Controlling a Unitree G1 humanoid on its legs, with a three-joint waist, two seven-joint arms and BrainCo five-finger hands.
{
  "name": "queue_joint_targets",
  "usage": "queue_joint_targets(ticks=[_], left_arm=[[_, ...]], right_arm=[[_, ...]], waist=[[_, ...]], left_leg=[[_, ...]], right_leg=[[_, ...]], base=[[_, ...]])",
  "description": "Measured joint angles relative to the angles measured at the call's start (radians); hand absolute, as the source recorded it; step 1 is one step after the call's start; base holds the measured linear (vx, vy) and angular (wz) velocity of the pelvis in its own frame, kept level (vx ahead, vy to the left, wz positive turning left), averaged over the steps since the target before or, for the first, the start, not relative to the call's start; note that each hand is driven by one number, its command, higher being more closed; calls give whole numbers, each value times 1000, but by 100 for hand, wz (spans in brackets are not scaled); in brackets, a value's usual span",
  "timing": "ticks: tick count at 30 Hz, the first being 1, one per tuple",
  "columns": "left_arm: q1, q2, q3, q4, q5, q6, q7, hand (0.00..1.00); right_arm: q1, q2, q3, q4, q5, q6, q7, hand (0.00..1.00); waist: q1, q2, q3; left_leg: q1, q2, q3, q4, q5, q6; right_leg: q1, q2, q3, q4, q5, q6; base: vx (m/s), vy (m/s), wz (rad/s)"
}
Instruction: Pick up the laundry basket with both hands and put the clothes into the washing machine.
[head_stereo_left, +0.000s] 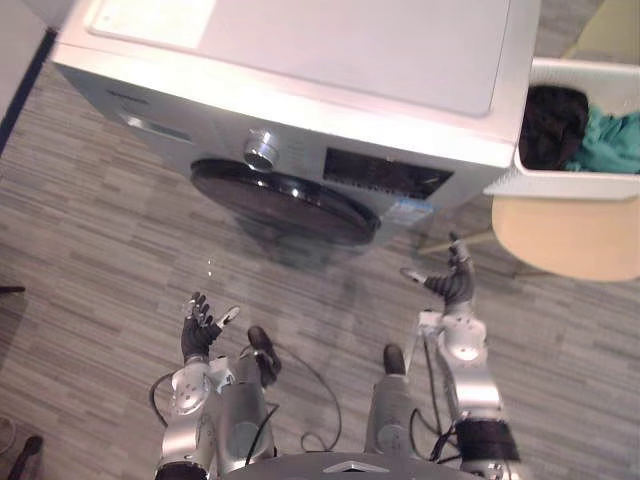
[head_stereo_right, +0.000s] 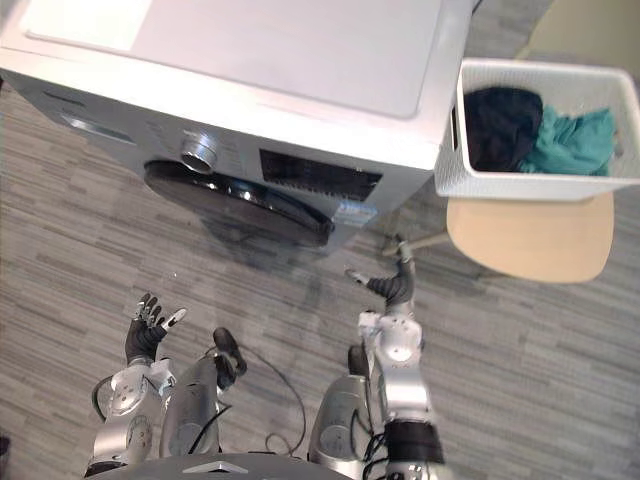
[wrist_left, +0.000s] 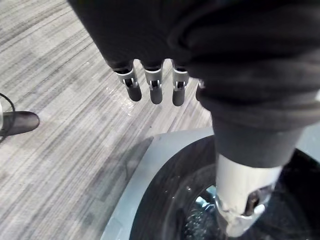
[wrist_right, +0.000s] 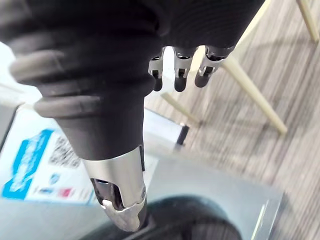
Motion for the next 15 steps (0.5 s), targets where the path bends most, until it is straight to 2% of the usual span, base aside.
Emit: queue_joint_targets(ticks=[3,6,9,12,15], left_arm=[[-36,2,-13,22,0,-2,-2,0],[-67,21,-31,49,-2,-4,-5,0],[-84,43,-37,61,-10,-5,-7,0],[-96,47,-38,70,-20,-4,-7,0],[-98,54,-38,75,-21,-3,-8,0]], right_arm=[[-45,-44,-13,32,9,-5,2,0],[-96,-59,-9,103,129,-26,17,0],[-182,-92,25,208,264,-33,62,0],[-258,-141,36,290,365,-23,104,0],[-256,-180,69,295,415,1,141,0]], waist=[[-2,0,24],[1,0,42],[10,-4,51],[13,0,71],[14,-2,72]], left_leg=[[-20,-17,-25,-67,47,-14],[-30,-29,-34,-112,89,-14],[-51,-41,-54,-160,128,-24],[-51,-68,-110,-225,179,-21],[-46,-78,-136,-263,211,-17]], right_leg=[[-33,2,-16,-20,0,0],[-49,0,-37,-32,-3,-8],[-66,0,-60,-60,-9,-14],[-71,2,-76,-64,-6,-12],[-61,2,-104,-65,-1,-14]], base=[[-155,-73,3],[-150,-57,7],[-169,-33,10],[-134,-7,18],[-48,2,23]])
